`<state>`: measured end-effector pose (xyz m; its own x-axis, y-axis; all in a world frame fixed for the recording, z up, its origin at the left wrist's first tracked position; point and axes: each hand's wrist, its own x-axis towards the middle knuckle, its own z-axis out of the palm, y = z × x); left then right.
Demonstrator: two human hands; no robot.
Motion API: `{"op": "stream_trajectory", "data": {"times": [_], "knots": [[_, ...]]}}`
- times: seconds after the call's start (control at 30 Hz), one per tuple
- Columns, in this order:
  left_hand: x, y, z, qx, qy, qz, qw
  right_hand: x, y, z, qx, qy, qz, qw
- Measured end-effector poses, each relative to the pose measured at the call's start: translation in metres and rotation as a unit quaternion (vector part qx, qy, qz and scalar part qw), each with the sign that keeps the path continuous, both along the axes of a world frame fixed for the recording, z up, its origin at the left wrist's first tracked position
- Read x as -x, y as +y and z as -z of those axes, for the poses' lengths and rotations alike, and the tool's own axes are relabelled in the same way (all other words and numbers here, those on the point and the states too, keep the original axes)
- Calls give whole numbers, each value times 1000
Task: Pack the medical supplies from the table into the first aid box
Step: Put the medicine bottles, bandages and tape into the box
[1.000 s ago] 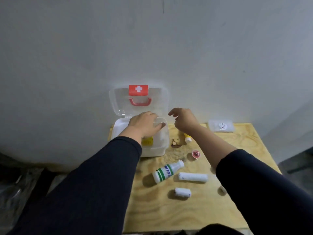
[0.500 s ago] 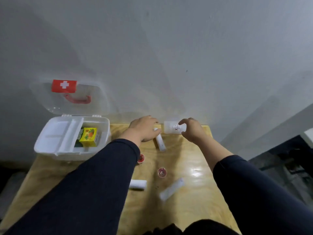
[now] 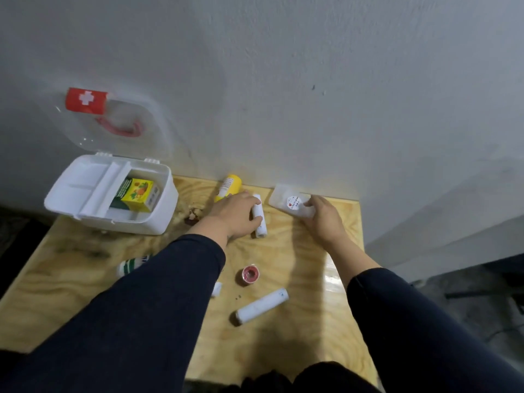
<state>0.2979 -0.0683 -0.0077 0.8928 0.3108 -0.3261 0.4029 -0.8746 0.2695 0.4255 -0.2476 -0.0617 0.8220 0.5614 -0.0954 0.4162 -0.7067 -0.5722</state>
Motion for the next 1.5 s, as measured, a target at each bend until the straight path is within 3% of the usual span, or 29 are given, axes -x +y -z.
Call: {"op": "stream_trajectory", "data": {"times": [0.4,0.53,0.83,1.0,1.2,1.5], "knots": [[14,19,-36,10,-73,-33,997,21,23,-61,-88,-2,-36,995],[40,47,-55,3,-110,-82,990,40,54,-88,-79,-28,-79,993],[126,142,-62,-15,-100,-137,985,95,154,-121,-43,-94,-175,979],[162,191,-51,-24,-80,-134,987,130,211,-121,35,-146,-221,964],[184,232,-29,-36,-20,-89,995,155,259,-97,80,-125,-201,968],[192,241,-5,-52,-43,-43,997,184,297,-68,83,-55,-135,986]]}}
